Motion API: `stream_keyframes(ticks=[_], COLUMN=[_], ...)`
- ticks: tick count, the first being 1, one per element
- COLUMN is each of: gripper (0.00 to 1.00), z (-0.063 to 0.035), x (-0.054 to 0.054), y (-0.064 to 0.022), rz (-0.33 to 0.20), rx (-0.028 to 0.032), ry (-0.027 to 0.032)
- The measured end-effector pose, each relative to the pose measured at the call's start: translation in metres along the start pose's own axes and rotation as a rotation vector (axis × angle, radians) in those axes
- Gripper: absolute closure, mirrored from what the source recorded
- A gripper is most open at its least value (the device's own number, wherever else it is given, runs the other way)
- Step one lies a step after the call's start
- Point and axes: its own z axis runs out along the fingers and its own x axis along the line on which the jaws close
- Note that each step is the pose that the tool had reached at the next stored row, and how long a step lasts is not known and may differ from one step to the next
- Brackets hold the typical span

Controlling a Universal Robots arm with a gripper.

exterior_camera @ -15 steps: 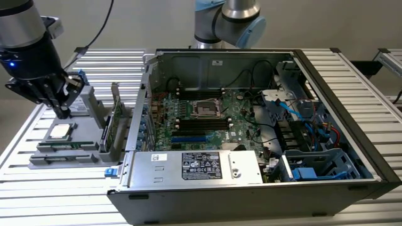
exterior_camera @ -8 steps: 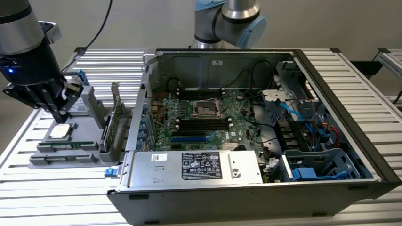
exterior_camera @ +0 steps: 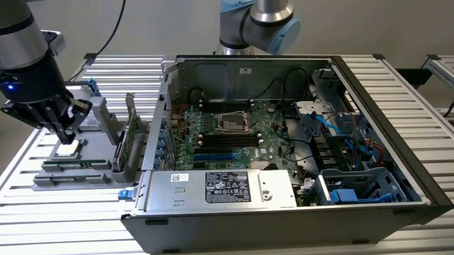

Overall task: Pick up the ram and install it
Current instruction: 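Reach for the ram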

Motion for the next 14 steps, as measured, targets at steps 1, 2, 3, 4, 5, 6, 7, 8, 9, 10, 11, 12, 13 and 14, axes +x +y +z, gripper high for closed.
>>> stream_keyframes(ticks=[1,2,3,4,5,6,7,8,9,10,11,12,13,14], gripper=[0.90,0.90,0.90,0.90,0.90,0.90,0.90,0.90,0.90,0.90,0.90,0.90,0.90,0.90], z=[0.0010,0.0021,0.0032,0.0041,0.0051,0.0062,0.0074,0.0089,0.0107,0.0123,0.0138,0.0151,0.0163,0.0174], x=[0.000,0.001,0.002,0.003,0.005,0.008,0.010,0.012,0.014,0.015,0.016,0.016,0.017,0.017], y=[-0.0007,-0.0014,-0.0020,-0.0025,-0.0029,-0.0032,-0.0036,-0.0041,-0.0045,-0.0051,-0.0058,-0.0066,-0.0074,-0.0082], rz=[-0.003,-0.006,-0.009,-0.010,-0.012,-0.013,-0.014,-0.014,-0.015,-0.016,-0.019,-0.022,-0.025,-0.027], rx=[0.0003,0.0006,0.0009,0.0009,0.0011,0.0012,0.0012,0.0014,0.0013,0.0016,0.0018,0.0020,0.0023,0.0026], ry=[0.0005,0.0009,0.0013,0.0013,0.0014,0.0014,0.0014,0.0015,0.0014,0.0015,0.0016,0.0016,0.0017,0.0018])
